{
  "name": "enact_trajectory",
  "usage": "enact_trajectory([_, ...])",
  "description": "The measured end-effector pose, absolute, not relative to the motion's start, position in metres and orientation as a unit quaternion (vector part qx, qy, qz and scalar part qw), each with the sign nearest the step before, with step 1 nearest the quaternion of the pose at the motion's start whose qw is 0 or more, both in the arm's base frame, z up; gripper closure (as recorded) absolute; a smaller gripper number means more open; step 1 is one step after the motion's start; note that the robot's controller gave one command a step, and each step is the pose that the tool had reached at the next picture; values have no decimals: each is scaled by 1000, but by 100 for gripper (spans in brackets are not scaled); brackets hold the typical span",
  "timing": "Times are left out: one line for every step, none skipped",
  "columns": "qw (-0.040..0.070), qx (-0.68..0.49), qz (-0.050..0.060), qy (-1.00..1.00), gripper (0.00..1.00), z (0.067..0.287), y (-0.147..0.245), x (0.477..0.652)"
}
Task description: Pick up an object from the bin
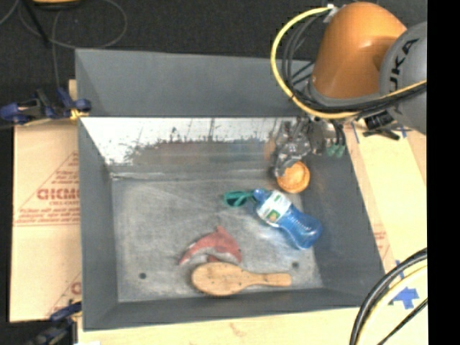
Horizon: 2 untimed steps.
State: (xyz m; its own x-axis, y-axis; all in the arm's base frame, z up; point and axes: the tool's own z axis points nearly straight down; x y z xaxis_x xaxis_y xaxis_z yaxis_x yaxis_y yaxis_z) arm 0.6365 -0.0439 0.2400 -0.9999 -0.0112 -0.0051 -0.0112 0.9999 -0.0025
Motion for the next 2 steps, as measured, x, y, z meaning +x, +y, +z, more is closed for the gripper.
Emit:
enact_trajectory([1, 27, 1, 1000, 0, 149, -31, 652])
enact_trajectory([3, 26, 1, 1000, 0, 150, -31, 653])
